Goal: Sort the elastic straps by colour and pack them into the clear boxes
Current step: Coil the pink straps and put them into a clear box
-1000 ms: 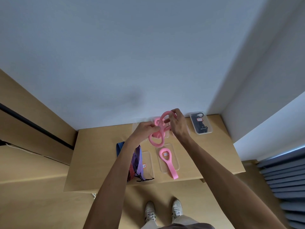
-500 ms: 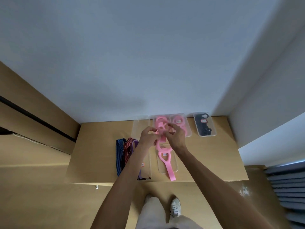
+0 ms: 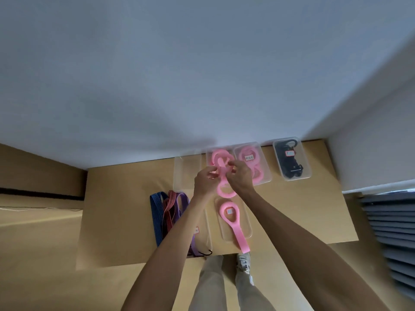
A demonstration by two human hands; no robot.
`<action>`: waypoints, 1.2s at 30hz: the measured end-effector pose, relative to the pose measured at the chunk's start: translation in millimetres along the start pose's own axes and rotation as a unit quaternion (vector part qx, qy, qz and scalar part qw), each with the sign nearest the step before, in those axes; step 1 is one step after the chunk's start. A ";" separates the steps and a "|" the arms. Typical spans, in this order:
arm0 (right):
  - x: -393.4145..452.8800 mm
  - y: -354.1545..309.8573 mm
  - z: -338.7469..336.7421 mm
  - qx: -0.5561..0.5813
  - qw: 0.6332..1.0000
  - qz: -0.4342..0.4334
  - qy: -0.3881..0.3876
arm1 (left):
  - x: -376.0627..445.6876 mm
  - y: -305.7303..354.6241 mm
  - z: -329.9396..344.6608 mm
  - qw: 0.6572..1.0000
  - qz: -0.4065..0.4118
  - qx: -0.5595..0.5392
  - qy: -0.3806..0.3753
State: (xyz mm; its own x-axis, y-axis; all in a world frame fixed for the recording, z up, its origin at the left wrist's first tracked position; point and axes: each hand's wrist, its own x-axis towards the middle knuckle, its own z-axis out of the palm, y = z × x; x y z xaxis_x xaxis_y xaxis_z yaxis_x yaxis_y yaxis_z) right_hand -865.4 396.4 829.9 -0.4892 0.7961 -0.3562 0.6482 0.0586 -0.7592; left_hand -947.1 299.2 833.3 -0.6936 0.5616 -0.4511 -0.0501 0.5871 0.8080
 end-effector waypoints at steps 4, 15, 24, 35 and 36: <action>36.8 1.9 22.7 -0.026 1.000 0.014 -0.003 | 42.8 -9.5 5.9 0.998 0.028 0.054 0.013; 57.5 31.7 57.0 -0.125 0.988 -0.081 -0.027 | 75.1 -37.2 15.0 0.977 0.119 0.175 0.015; 52.6 36.1 46.6 -0.276 0.935 -0.220 -0.005 | 83.3 -45.6 12.5 0.863 0.258 0.432 0.037; 65.4 47.4 57.9 -0.429 0.880 -0.182 -0.099 | 98.1 -47.5 15.8 0.813 0.203 0.545 0.017; 65.2 45.0 57.2 -0.416 0.886 -0.182 -0.094 | 96.3 -46.0 16.2 0.812 0.206 0.546 0.018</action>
State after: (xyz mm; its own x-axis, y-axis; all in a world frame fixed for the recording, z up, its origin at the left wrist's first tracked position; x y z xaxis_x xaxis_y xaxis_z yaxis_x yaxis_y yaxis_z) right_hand -901.5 416.4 741.4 -0.7925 0.5228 -0.3141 0.5944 0.7774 -0.2059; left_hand -999.9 335.7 746.6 -0.5111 0.8356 -0.2012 0.8449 0.5314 0.0608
